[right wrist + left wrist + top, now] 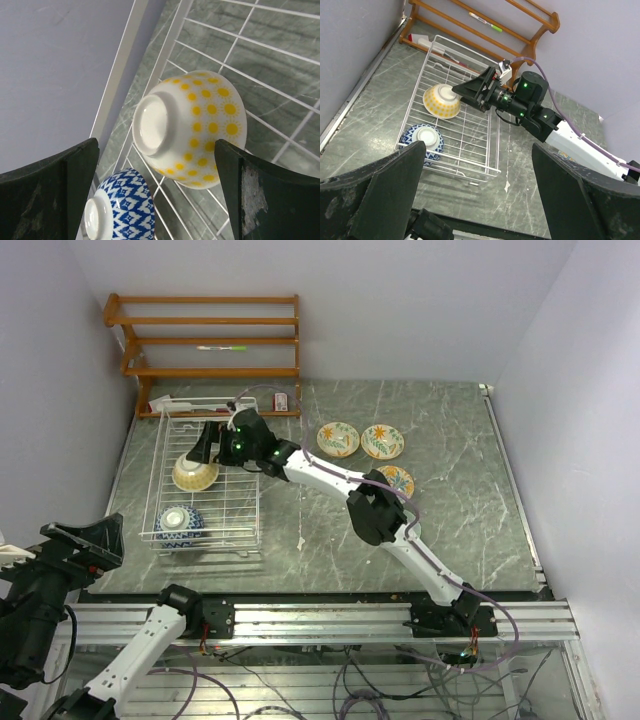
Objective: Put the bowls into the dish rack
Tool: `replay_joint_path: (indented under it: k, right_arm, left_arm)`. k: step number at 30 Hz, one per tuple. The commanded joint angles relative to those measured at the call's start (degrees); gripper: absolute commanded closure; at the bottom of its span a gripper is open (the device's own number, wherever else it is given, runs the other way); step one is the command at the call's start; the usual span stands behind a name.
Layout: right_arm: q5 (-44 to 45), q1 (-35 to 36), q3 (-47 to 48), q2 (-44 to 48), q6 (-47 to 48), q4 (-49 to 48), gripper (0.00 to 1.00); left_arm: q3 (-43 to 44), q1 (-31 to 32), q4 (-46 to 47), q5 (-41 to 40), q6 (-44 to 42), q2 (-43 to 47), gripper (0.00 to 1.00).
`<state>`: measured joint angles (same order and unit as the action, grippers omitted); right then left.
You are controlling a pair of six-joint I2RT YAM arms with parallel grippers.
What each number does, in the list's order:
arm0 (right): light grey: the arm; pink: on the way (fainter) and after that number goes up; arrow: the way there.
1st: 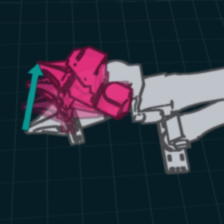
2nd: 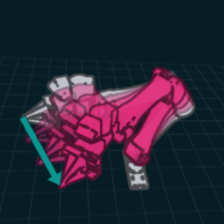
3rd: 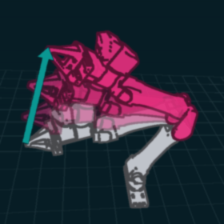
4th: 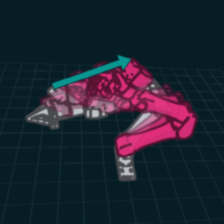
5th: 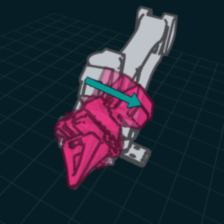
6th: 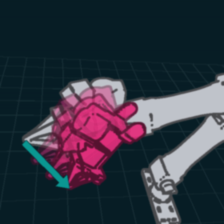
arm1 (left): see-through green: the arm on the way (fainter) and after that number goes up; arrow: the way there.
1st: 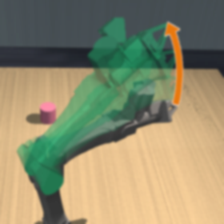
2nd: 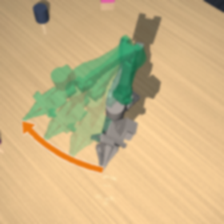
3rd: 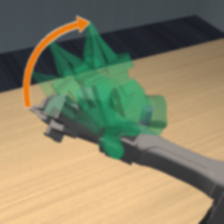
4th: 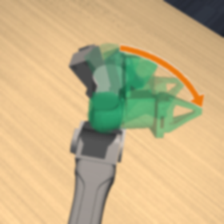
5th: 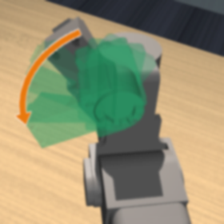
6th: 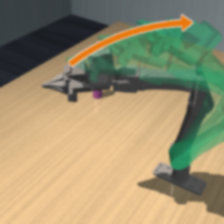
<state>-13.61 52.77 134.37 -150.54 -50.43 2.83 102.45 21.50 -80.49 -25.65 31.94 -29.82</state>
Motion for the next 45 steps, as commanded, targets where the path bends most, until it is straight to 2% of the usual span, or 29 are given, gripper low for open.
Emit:
replay_joint_path:
  k: [1, 13, 20, 26, 30, 35, 37, 41, 45]
  right_arm:
    - [-3.85, 0.13, 2.16, -2.53, -2.77, -6.98, 0.00]
    - [-8.22, 1.69, 2.10, -3.41, -4.56, -9.88, 0.00]
    - [-2.31, 0.16, -5.39, 6.31, 0.30, -7.50, 0.00]
    - [5.51, -0.43, -5.31, 16.96, 7.84, 7.51, 0.00]
    - [10.16, -1.11, -15.68, 28.51, 11.37, 15.97, 0.00]
    - [23.24, -2.03, -29.45, 44.62, 14.42, 32.34, 0.01]
    - [28.26, -2.64, -32.73, 48.97, 14.37, 41.65, 0.04]
    - [32.24, -4.53, -39.01, 54.82, 11.53, 55.85, 0.15]
    - [29.10, -7.61, -50.08, 61.66, 9.17, 58.49, 0.25]
  left_arm:
    - [1.09, 0.77, -1.57, -1.89, -0.09, -0.77, 0.01]
    - [-0.40, 3.03, -1.43, -4.39, 0.93, 0.71, 0.01]
    - [-2.50, 4.64, 0.75, -4.92, 0.99, 1.07, 0.01]
    - [-3.19, 5.60, 0.94, -5.66, 1.78, 1.72, 0.01]
    - [-3.58, 6.31, 1.46, -5.91, 1.81, 1.79, 0.01]
    - [-3.88, 6.88, 1.74, -6.30, 2.00, 1.61, 0.01]
    - [-4.65, 7.09, 2.01, -6.26, 2.16, 1.89, 0.01]
    - [-6.57, 7.42, 3.13, -5.38, 2.50, 2.44, 0.01]
    - [-8.78, 7.51, 5.16, -4.11, 2.93, 3.05, 0.01]
